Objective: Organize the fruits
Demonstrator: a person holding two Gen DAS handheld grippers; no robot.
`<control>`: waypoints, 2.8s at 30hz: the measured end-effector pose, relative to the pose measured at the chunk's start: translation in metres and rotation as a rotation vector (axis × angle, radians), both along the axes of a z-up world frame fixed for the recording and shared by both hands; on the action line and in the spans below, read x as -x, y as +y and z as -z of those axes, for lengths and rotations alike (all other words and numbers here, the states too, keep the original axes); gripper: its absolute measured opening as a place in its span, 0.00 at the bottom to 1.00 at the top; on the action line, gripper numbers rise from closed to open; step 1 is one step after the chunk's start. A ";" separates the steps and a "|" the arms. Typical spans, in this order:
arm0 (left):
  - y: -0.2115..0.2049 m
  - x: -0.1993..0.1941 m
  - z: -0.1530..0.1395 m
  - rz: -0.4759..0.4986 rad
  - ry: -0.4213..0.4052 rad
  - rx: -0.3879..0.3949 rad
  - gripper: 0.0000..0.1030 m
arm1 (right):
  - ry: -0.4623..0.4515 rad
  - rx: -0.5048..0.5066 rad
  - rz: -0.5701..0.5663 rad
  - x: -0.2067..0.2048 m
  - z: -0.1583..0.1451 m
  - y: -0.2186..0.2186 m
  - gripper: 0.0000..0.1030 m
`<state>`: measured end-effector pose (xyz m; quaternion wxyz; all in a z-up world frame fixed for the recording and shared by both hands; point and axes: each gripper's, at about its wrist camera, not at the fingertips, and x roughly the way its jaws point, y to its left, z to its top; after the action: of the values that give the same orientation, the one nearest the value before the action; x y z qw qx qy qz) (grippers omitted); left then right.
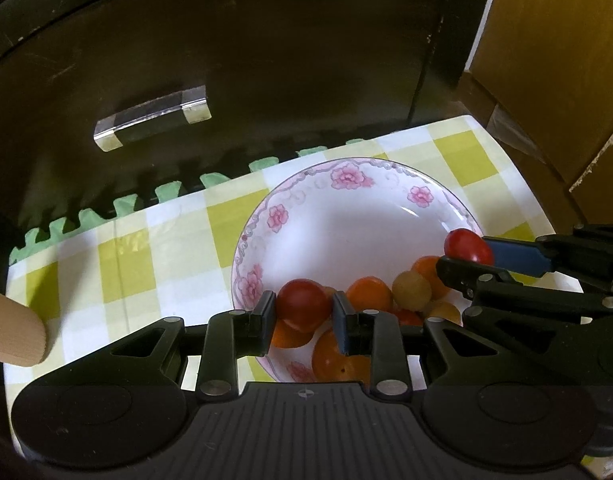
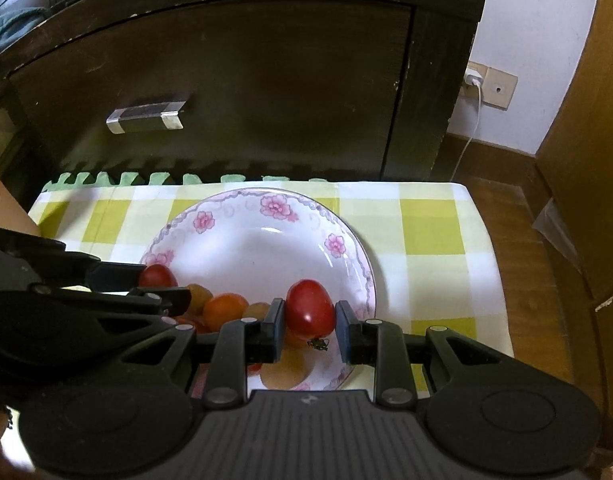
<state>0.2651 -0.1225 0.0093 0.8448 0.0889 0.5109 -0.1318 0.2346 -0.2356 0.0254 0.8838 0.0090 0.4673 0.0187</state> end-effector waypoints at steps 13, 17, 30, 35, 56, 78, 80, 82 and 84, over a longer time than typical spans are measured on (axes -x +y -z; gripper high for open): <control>0.001 -0.009 0.011 -0.001 -0.018 -0.031 0.41 | -0.005 -0.012 0.033 -0.015 0.016 -0.002 0.25; 0.000 -0.010 0.010 0.004 -0.023 -0.038 0.41 | -0.010 -0.020 0.041 -0.017 0.018 -0.003 0.25; -0.001 -0.011 0.010 -0.006 -0.037 -0.040 0.41 | -0.010 -0.036 0.059 -0.022 0.025 -0.003 0.25; 0.000 -0.011 0.010 -0.016 -0.035 -0.036 0.45 | -0.011 -0.032 0.064 -0.022 0.025 -0.002 0.26; 0.013 0.010 -0.015 -0.060 -0.096 -0.042 0.73 | -0.049 -0.004 0.085 -0.003 0.002 0.003 0.39; 0.046 0.056 -0.029 -0.107 -0.110 -0.032 0.84 | -0.062 0.025 0.082 0.047 -0.014 0.022 0.48; 0.048 0.061 -0.028 -0.112 -0.110 -0.031 0.85 | -0.060 0.028 0.082 0.053 -0.015 0.022 0.48; 0.050 0.066 -0.027 -0.113 -0.109 -0.030 0.92 | -0.058 0.027 0.083 0.059 -0.016 0.023 0.48; 0.052 0.072 -0.027 -0.116 -0.111 -0.033 0.92 | -0.059 0.020 0.086 0.066 -0.017 0.023 0.49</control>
<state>0.1930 -0.0706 0.0360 0.8764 0.0801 0.4698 -0.0693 0.1686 -0.2122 0.0427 0.8974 0.0196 0.4402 -0.0237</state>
